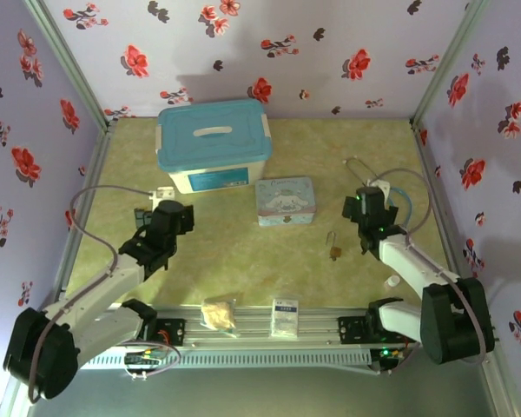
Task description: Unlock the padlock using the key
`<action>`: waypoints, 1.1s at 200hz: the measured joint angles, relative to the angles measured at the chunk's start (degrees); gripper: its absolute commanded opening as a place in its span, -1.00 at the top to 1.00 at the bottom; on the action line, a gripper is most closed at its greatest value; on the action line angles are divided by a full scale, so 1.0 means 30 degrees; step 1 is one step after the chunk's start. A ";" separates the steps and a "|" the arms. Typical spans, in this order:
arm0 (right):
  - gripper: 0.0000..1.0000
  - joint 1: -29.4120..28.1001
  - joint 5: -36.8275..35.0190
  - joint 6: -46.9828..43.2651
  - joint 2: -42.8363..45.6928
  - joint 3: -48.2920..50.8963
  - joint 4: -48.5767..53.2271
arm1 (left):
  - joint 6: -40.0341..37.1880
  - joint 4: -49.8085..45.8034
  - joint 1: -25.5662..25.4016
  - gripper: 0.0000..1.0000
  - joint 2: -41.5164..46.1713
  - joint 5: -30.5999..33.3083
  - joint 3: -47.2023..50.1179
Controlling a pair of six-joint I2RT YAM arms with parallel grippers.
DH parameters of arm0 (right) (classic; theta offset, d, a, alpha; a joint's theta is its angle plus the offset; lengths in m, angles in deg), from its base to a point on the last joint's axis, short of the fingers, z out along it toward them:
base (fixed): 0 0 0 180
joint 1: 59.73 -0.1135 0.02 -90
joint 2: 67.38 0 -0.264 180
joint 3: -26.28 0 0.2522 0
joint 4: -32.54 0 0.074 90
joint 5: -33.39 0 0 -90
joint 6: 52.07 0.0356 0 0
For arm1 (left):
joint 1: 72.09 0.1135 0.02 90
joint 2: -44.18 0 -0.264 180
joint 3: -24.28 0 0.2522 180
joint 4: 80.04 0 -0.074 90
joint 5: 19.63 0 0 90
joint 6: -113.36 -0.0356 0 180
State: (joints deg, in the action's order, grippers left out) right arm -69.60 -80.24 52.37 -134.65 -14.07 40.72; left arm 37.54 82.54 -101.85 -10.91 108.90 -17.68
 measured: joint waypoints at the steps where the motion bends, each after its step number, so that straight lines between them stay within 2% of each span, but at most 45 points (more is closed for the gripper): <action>1: -0.84 0.0080 0.0000 -0.0029 -0.0015 0.0117 -0.0138 | -0.0168 0.0204 0.0058 -0.99 0.0007 0.0087 0.0117; 19: -0.86 0.1370 -0.0029 -0.0393 -0.0634 0.1880 -0.2761 | -0.2222 0.2739 0.0801 -0.99 -0.0131 0.0933 0.1282; 41: -0.87 0.1683 0.0022 -0.0780 -0.2076 0.2011 -0.5348 | -0.4481 0.6135 0.1953 -0.99 -0.1413 0.1275 0.2164; 75: -0.87 0.2113 0.0175 -0.1428 -0.3490 0.2011 -0.9595 | -0.4641 1.0418 0.5923 -0.99 -0.4415 -0.1078 0.3366; 110: -0.89 0.2637 0.0670 -0.1705 -0.5683 0.2033 -1.3027 | -0.4269 1.4688 0.8072 -0.99 -0.6404 -0.4350 0.4437; 149: -0.91 0.2790 0.2222 -0.2193 -0.7096 0.1982 -1.4608 | -0.3861 1.9169 0.9275 -0.99 -0.9748 -0.6528 0.4415; 156: -0.99 0.2790 0.2484 -0.2259 -0.7300 0.1974 -1.4477 | -0.3847 1.9824 0.9384 -0.99 -1.0528 -0.6798 0.4422; 220: -0.99 0.2798 0.2907 -0.2477 -0.7337 0.1960 -1.4761 | -0.3818 1.9190 0.9369 -0.99 -1.1169 -0.7213 0.2361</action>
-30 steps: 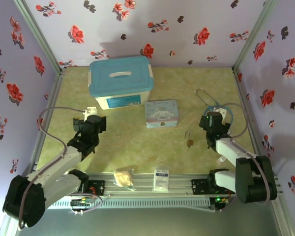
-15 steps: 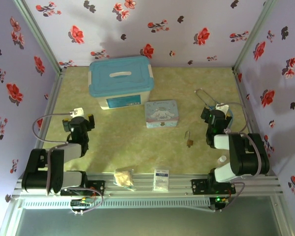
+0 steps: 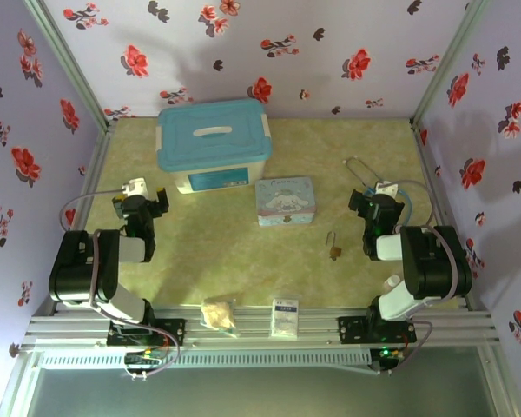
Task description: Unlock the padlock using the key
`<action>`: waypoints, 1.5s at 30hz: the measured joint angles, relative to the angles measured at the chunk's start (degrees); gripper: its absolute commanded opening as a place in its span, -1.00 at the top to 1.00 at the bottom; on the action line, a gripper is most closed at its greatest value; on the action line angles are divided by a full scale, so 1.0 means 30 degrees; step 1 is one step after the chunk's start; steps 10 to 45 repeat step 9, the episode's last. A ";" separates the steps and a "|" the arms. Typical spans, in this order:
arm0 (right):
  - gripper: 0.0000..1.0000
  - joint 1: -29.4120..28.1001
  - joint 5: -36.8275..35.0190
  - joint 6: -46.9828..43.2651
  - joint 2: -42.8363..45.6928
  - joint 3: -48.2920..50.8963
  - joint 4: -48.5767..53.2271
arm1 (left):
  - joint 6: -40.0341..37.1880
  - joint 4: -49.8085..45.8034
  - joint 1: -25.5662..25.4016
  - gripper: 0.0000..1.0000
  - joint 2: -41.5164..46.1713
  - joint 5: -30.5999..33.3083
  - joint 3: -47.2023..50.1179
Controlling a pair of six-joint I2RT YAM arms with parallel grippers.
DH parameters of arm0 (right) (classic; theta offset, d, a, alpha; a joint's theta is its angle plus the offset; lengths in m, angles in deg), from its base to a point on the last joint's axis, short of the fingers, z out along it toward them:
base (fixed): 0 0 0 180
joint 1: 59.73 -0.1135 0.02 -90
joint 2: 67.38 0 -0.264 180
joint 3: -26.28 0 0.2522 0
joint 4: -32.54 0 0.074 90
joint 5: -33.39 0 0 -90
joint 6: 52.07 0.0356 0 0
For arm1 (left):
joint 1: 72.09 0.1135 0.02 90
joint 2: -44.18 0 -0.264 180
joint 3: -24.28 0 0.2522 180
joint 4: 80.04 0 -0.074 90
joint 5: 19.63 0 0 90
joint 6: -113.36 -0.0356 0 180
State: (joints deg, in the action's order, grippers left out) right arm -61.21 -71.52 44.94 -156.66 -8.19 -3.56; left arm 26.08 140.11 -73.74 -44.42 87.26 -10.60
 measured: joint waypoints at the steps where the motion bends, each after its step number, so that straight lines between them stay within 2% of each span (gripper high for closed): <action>1: -0.99 0.0000 0.0007 0.0000 0.0000 0.0000 0.0000 | 0.0000 -0.0015 0.0000 -0.99 0.0000 0.0007 0.0000; 45: -0.98 0.0000 0.0510 -0.0160 -0.0007 -0.0255 0.0066 | 0.0036 -0.0197 0.0000 -1.00 0.0000 0.0000 0.0000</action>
